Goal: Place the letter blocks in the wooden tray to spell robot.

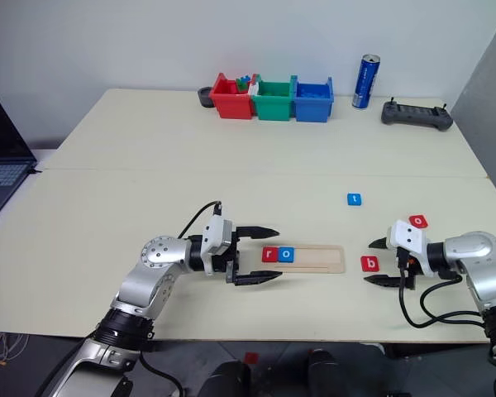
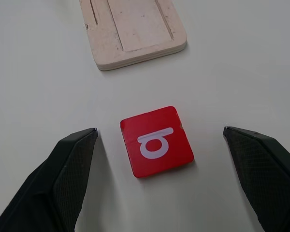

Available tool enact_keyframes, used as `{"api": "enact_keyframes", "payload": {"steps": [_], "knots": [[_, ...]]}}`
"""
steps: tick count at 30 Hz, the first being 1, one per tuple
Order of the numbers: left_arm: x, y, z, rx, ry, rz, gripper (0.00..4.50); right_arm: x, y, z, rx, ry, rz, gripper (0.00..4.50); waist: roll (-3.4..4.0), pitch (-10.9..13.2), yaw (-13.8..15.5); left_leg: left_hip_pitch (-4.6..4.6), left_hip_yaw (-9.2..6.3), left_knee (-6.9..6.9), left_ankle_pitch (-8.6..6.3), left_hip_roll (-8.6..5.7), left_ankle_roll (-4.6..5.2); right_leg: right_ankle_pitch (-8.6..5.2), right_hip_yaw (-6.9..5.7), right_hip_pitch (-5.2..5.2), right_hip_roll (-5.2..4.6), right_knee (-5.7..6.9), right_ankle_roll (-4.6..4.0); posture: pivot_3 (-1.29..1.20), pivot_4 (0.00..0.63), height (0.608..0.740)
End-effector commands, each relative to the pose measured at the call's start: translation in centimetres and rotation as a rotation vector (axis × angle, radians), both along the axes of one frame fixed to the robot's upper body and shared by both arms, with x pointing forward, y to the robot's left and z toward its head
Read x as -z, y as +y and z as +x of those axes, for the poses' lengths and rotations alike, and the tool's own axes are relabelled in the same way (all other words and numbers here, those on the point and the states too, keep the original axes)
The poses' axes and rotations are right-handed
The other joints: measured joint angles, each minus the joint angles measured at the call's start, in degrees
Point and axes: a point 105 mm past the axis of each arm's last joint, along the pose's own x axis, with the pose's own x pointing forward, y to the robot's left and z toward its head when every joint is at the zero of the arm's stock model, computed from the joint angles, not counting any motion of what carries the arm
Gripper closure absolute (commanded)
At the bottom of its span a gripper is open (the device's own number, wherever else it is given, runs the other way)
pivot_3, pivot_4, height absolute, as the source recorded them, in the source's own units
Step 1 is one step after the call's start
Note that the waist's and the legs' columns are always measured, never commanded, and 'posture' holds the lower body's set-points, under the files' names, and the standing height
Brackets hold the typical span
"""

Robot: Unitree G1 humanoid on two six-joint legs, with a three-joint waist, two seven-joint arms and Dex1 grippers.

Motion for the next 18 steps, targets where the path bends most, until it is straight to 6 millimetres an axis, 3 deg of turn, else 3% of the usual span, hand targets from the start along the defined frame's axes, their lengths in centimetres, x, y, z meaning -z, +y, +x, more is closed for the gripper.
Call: {"api": "enact_keyframes", "payload": {"steps": [1,5,12,18], "knots": [[-1.0,0.0,-0.1,0.005,-0.044,-0.008,0.0,-0.7,0.2,0.0,-0.028,-0.02,0.001,0.05,0.0,0.0,0.0,0.0,-0.01,0.0,0.0,0.0,0.0,0.0,-0.01,0.0,0.0,0.0,0.0,0.0,0.15,0.74],[-1.1,0.0,-0.1,0.004,-0.049,-0.006,0.0,-0.5,0.2,-0.1,-0.032,-0.018,-0.003,0.58,0.0,0.0,-0.01,0.0,0.0,0.0,0.0,0.0,0.0,0.0,0.0,0.0,0.0,0.01,0.0,0.0,0.15,0.74],[-1.1,0.0,0.1,0.003,-0.054,-0.004,0.0,-0.5,0.1,0.0,-0.033,-0.027,-0.004,3.02,0.01,0.0,0.0,0.0,-0.01,0.01,0.0,0.0,0.0,0.0,-0.01,0.0,0.0,0.02,0.0,0.0,0.15,0.74],[-1.1,0.1,-0.2,0.009,-0.054,-0.004,0.0,-2.0,0.8,0.5,-0.043,-0.079,0.012,3.03,0.01,-0.01,-0.02,0.01,0.0,0.01,0.0,0.0,0.0,0.0,-0.01,0.0,0.0,0.03,0.0,0.0,0.15,0.74]]}}
